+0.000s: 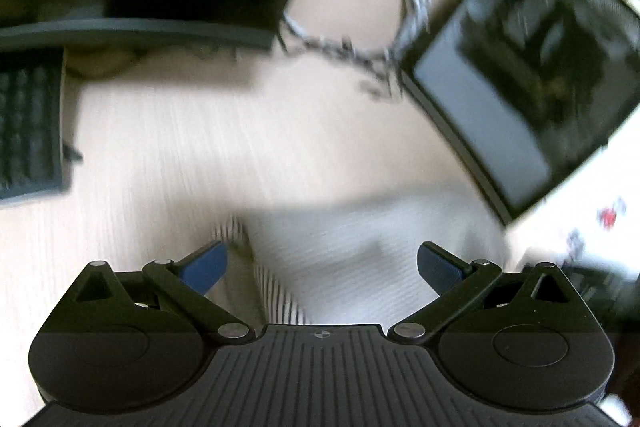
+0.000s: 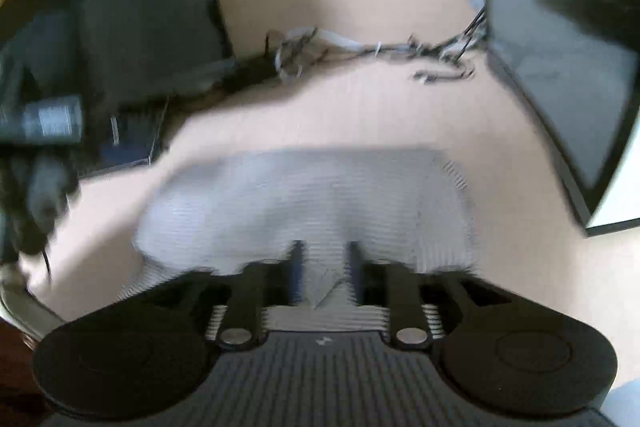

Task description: Fold clothes

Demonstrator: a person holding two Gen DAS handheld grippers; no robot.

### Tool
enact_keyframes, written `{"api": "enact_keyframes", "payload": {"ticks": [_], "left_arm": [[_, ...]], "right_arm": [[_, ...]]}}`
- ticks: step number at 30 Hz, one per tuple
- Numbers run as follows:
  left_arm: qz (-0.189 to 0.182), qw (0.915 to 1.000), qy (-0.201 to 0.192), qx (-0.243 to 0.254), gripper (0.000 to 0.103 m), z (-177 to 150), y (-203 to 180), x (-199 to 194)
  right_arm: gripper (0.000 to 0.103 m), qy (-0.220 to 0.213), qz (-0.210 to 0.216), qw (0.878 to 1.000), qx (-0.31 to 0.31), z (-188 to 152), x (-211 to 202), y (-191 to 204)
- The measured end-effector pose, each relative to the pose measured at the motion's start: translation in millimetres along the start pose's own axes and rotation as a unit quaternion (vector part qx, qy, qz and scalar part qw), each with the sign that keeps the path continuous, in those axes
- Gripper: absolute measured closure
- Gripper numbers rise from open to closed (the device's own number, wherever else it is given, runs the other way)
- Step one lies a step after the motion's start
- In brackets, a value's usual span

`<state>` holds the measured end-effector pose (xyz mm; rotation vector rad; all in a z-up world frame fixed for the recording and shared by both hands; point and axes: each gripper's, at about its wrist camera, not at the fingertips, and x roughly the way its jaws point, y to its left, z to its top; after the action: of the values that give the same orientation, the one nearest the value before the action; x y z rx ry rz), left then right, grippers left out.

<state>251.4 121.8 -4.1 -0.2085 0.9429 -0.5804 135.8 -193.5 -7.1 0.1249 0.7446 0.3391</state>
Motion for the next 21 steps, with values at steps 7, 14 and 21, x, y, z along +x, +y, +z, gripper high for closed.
{"api": "enact_keyframes", "payload": {"ticks": [7,14,21], "left_arm": [[-0.058,0.9937,0.053,-0.081,0.0,-20.5,12.5,13.4],[-0.049,0.9866,0.054,-0.146,0.02,-20.5,12.8,44.5],[0.01,0.9945,0.003,-0.104,0.061,38.3,28.2,76.1]], "right_arm": [[0.025,-0.018,-0.043,0.995,0.089,20.5,-0.5,-53.5],[0.03,0.059,-0.003,0.996,0.061,25.9,73.4,-50.5],[0.066,0.066,0.018,0.997,-0.018,71.9,130.2,-41.3]]}}
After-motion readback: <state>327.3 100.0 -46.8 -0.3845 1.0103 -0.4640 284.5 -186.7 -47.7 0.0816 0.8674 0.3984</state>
